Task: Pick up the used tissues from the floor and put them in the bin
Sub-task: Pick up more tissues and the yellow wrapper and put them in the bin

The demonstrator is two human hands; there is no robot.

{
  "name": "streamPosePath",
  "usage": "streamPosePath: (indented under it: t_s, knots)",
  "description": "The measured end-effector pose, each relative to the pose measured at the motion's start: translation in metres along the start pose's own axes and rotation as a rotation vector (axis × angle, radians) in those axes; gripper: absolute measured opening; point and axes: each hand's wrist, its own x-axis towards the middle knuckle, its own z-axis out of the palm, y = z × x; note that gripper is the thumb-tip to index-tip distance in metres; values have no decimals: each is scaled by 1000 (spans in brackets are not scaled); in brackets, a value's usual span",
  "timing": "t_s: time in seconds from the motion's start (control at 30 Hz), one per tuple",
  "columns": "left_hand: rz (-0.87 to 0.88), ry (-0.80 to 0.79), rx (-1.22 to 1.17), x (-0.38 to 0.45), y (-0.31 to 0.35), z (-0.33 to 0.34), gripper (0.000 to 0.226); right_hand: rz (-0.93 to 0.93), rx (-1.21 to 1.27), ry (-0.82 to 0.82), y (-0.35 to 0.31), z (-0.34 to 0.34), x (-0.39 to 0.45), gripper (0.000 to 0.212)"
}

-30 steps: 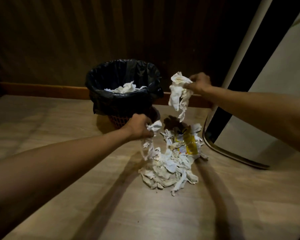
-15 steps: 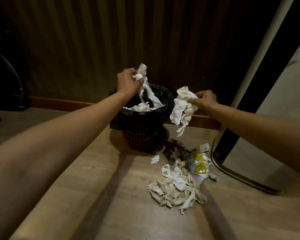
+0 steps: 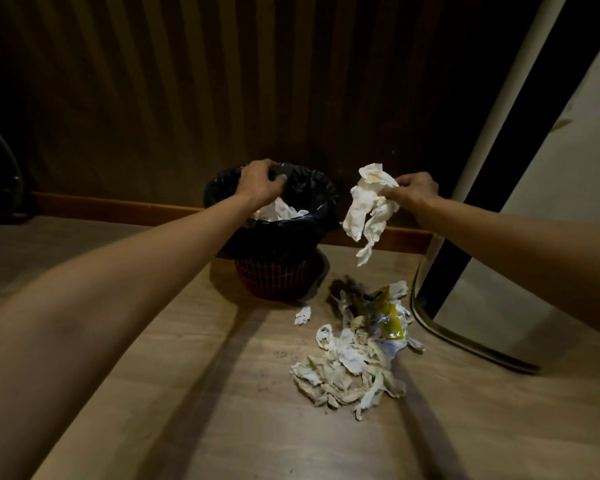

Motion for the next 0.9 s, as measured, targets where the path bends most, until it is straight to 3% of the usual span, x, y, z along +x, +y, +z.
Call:
streamPosePath:
  t_s: [0.13,0.3,0.47,0.73,0.9]
  knots:
    - [3,15,11,-13,-17,-13,39,-85,-23,22,-30,15,5,43]
    - [43,164,26,-47,-41,-33,21,-179,98,16,-75,33,19,37]
    - [63,116,53,-77,-58,-47,19,-226,215,96,-118,65,26,22]
    - [123,-86,111,-98,-63,-46,20,-56,4,-354,-126,130,29,37]
    - [173,-165,102,-102,-68,-34,19,-98,29,-347,-118,116,29,30]
